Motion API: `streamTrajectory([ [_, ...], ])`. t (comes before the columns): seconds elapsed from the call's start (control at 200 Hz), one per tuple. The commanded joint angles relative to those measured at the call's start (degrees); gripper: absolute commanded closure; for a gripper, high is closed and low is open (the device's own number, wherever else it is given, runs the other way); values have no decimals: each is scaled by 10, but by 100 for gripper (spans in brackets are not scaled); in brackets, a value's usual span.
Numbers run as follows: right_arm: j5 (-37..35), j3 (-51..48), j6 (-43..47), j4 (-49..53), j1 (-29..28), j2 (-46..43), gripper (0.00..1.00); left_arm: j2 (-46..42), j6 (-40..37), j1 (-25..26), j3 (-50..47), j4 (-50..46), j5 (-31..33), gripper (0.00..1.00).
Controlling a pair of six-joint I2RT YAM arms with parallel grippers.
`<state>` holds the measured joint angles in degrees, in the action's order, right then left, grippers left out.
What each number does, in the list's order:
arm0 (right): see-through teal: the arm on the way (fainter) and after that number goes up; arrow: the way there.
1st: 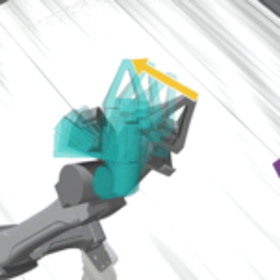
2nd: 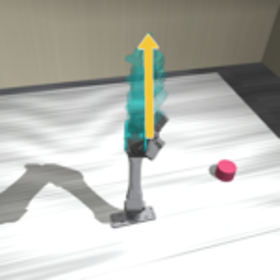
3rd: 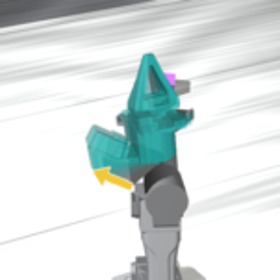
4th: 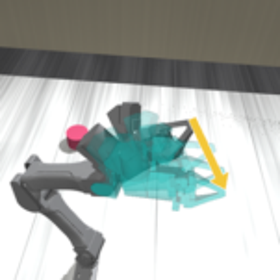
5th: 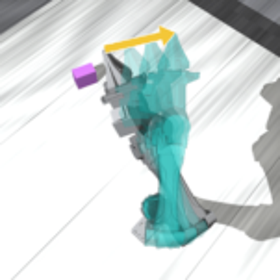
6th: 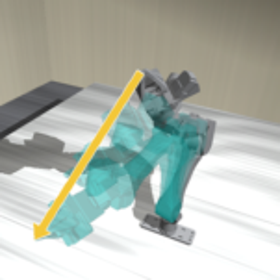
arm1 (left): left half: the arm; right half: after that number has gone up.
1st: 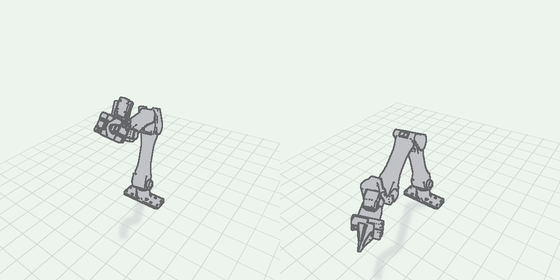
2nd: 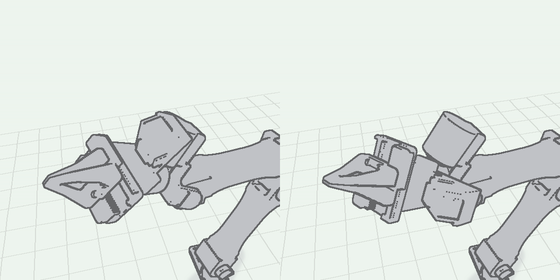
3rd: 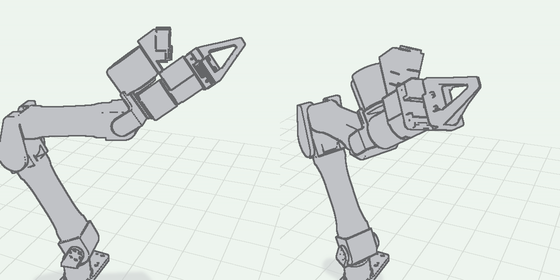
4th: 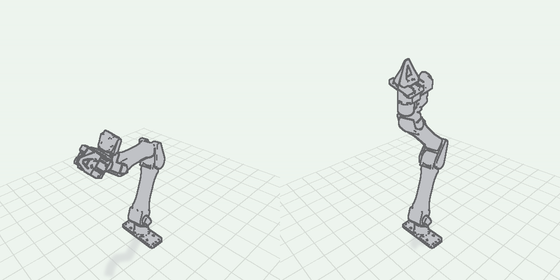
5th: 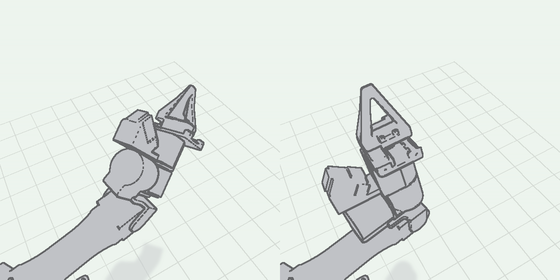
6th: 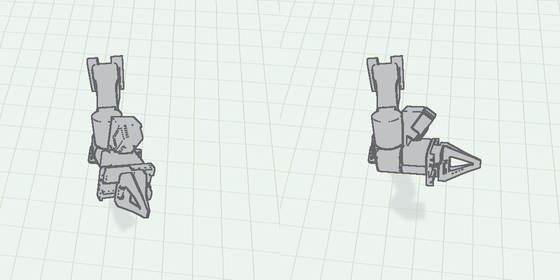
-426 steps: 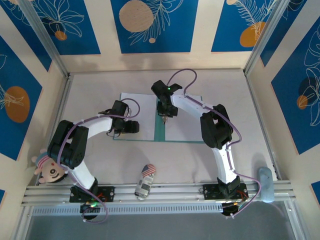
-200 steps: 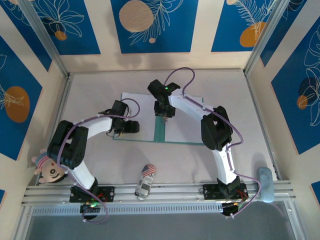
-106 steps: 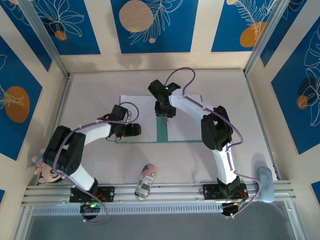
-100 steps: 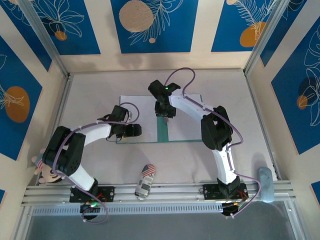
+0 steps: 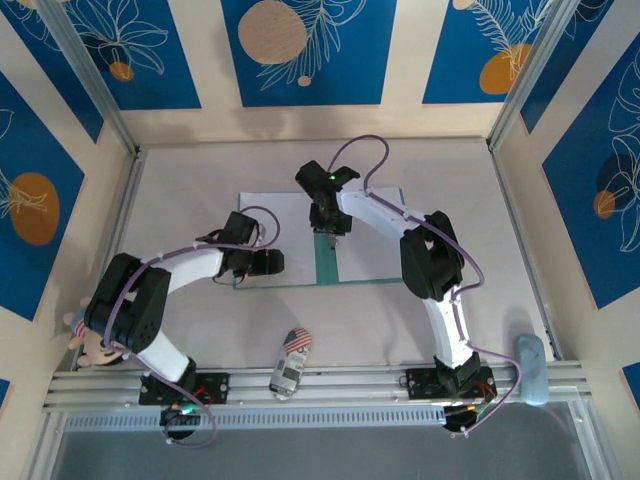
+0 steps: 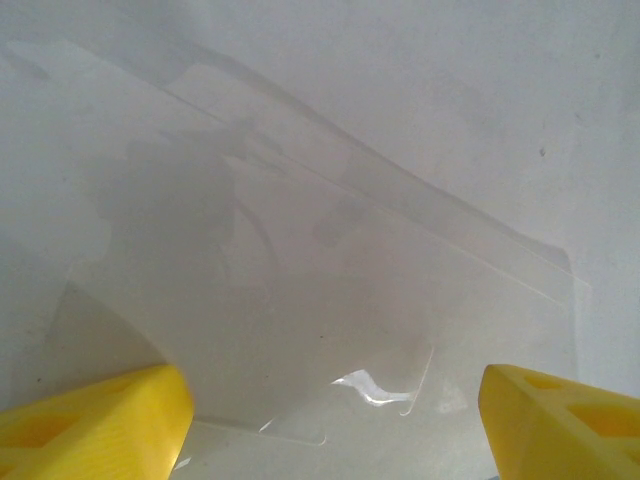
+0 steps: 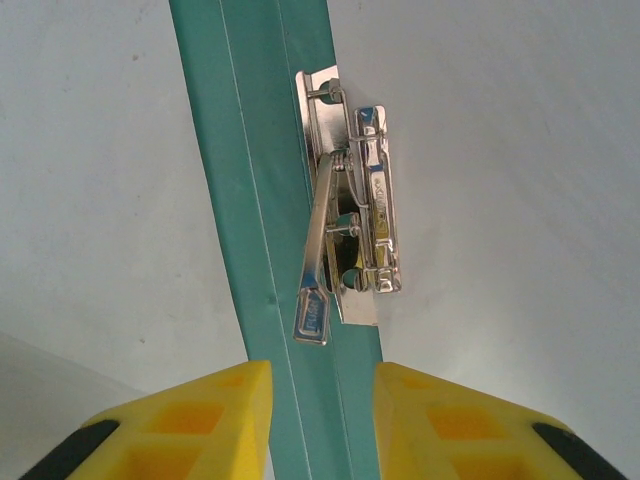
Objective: Put the files into the folder
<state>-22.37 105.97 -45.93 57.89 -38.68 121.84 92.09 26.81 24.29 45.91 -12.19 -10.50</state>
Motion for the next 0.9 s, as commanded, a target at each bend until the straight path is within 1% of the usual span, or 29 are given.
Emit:
streamTrajectory([
  [0.0, -3, 15, 4, 5, -4, 14, 69, 38, 2, 7, -30, -120, -11, 21],
  [0.46, 0, 26, 13, 9, -2, 29, 80, 37, -1, 3, -31, -126, -11, 21],
  [0.58, -3, 28, 14, 12, -2, 32, 81, 38, -2, 3, -30, -127, -11, 21],
  [0.71, -1, 34, 17, 17, -1, 34, 77, 39, -3, 2, -29, -128, -12, 21],
  [0.895, -2, 36, 17, 19, -1, 37, 78, 40, -4, 2, -29, -129, -12, 21],
])
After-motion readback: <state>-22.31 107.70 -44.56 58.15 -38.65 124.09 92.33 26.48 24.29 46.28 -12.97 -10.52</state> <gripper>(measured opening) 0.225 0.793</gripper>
